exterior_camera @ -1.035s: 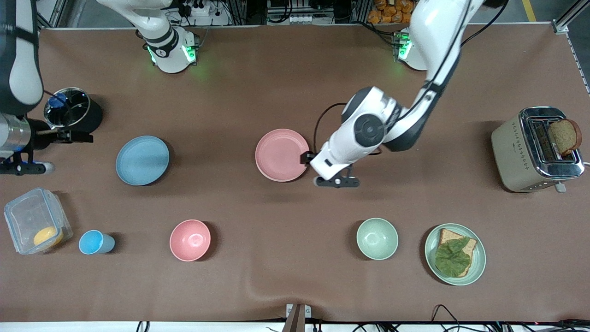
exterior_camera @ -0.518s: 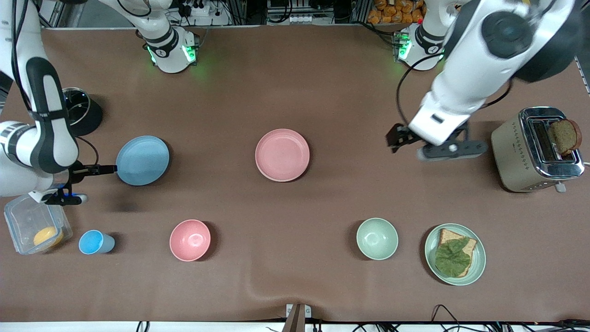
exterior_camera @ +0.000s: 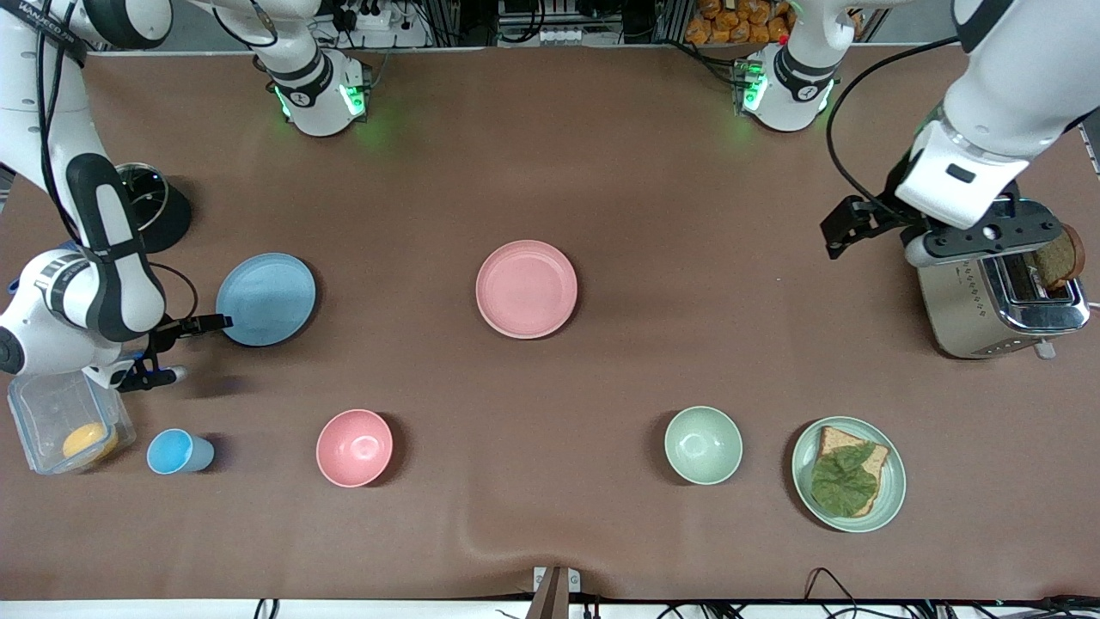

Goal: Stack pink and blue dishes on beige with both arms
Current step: 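Raise the left gripper away while the right gripper reaches the blue plate, then close the right gripper on the light blue plate rim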

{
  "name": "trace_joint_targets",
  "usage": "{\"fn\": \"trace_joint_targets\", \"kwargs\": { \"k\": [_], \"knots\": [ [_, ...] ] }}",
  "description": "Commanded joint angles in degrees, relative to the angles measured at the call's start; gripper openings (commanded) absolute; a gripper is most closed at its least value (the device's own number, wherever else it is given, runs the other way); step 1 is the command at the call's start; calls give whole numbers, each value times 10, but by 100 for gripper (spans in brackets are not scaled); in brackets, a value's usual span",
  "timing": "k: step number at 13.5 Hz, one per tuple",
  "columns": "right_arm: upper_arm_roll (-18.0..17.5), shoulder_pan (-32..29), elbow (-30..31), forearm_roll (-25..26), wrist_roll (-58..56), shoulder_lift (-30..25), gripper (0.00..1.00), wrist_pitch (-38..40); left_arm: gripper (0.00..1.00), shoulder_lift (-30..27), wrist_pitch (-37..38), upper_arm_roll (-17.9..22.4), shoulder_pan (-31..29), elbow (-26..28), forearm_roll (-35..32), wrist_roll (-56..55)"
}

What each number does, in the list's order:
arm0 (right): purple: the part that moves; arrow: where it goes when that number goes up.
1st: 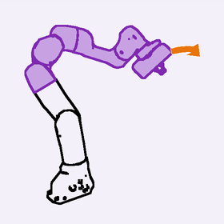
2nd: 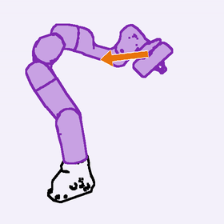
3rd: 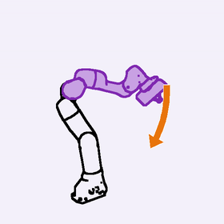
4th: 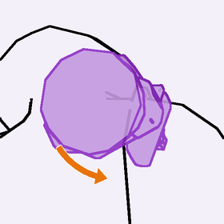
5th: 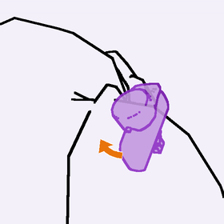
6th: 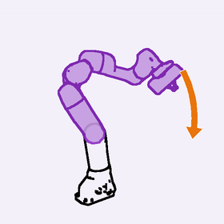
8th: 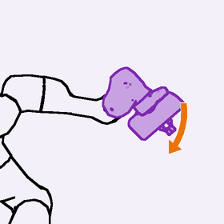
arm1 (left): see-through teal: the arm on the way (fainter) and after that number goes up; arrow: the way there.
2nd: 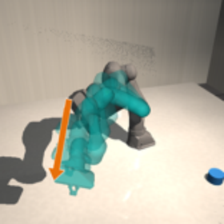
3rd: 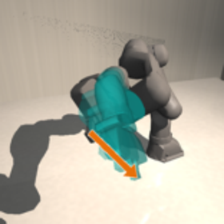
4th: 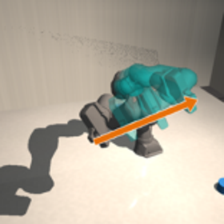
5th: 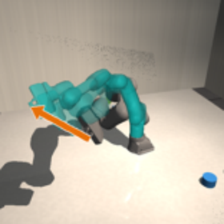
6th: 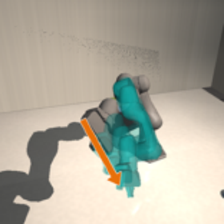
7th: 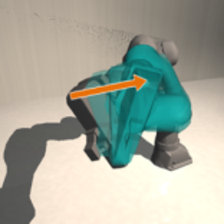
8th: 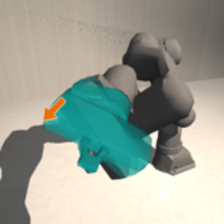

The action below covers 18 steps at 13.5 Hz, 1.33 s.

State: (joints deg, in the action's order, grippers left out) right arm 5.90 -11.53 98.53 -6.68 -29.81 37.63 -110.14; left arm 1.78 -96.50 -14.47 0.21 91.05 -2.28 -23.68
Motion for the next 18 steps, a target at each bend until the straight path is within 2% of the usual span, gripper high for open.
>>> {"fn": "trace_joint_targets", "kwargs": {
  "k": [1,4,5,7,9,11,14,15,18],
  "knots": [
    [-4,-1,0,-10,-13,-4,100,12,100,-10,15,9,-6,-5,-12,40],
    [-3,0,-1,-10,-17,-3,100,28,100,-11,15,49,-6,-10,-12,123],
    [-3,1,-1,-9,-17,-1,96,28,100,-11,15,61,-6,-11,-12,147],
    [-3,1,0,-4,-27,3,78,28,100,-12,15,67,-7,-11,-11,162],
    [-3,0,0,-3,-30,10,75,28,100,-13,22,67,-7,-18,-12,162],
    [-3,-5,0,-3,-43,21,61,29,100,-10,30,62,-6,-27,-9,162],
    [-3,-5,-5,-3,-36,21,11,70,100,-9,31,63,-7,-27,-9,163],
    [-3,-4,-6,-3,-36,21,0,71,100,-9,31,63,-7,-27,-8,163],
    [-3,-4,-19,-4,-34,18,0,104,100,-7,30,62,-6,-27,-5,162]
  ]
}}
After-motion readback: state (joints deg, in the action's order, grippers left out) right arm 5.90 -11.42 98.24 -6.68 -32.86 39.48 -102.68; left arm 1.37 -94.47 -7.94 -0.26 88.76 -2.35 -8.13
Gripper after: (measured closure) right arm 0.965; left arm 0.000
